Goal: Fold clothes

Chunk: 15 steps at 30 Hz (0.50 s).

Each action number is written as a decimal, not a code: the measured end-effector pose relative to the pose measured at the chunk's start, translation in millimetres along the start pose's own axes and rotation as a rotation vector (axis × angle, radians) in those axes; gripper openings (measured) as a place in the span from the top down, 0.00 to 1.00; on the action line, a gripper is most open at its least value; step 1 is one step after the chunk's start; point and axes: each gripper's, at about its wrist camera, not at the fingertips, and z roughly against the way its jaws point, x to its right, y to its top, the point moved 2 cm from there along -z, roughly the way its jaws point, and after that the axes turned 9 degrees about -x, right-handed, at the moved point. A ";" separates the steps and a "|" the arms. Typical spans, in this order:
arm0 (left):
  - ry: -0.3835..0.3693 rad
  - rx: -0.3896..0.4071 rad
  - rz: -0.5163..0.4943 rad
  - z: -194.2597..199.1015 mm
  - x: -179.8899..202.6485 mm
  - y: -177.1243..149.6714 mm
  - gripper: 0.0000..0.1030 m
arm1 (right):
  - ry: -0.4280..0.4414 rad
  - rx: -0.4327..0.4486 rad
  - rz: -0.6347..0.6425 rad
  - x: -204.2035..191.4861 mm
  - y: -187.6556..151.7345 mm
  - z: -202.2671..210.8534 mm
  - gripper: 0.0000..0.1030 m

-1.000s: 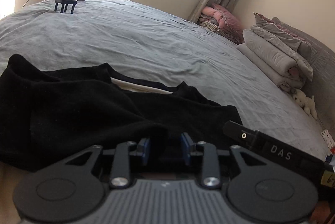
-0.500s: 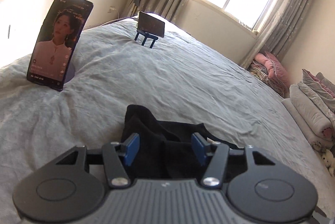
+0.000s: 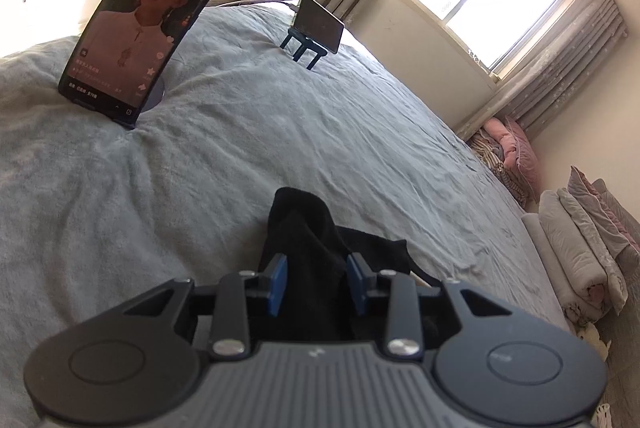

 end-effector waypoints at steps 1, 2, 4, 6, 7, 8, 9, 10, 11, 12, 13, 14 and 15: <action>-0.005 -0.003 0.011 -0.9 -2.1 0.5 0.67 | 0.006 -0.014 0.014 -3.3 2.2 -4.6 0.50; -0.009 -0.006 0.022 -1.8 -4.2 0.9 0.67 | 0.016 -0.019 0.017 -5.4 4.2 -8.1 0.52; -0.015 -0.010 0.038 -2.9 -7.3 1.9 0.68 | 0.030 -0.020 0.020 -9.6 9.1 -15.2 0.56; -0.016 -0.010 0.039 -2.8 -7.9 1.9 0.68 | 0.037 -0.020 0.024 -13.7 14.4 -22.6 0.63; -0.014 -0.009 0.037 -2.9 -7.7 1.9 0.68 | 0.038 -0.024 0.027 -15.4 16.9 -26.6 0.67; -0.013 -0.009 0.036 -3.0 -7.6 1.9 0.68 | 0.035 -0.036 0.027 -15.4 18.6 -30.4 0.83; -0.012 -0.008 0.034 -3.2 -7.4 1.8 0.68 | 0.031 -0.040 0.013 -13.2 18.8 -32.3 0.95; -0.010 -0.008 0.032 -3.3 -7.2 1.8 0.68 | 0.027 -0.045 -0.001 -11.0 19.1 -34.1 0.96; -0.009 -0.007 0.030 -3.4 -7.1 1.8 0.68 | 0.019 -0.047 -0.018 -7.9 19.2 -34.5 0.97; -0.008 -0.007 0.029 -3.5 -6.9 1.8 0.68 | 0.000 -0.039 -0.043 -2.0 18.9 -31.2 0.98; -0.006 -0.006 0.027 -3.6 -6.8 1.7 0.68 | -0.019 -0.027 -0.072 5.3 18.1 -25.9 0.98; -0.005 -0.006 0.025 -3.7 -6.6 1.7 0.68 | -0.038 -0.015 -0.100 13.6 16.9 -19.9 0.98; -0.004 -0.005 0.023 -3.8 -6.4 1.7 0.68 | -0.059 -0.004 -0.129 23.0 15.3 -13.5 0.98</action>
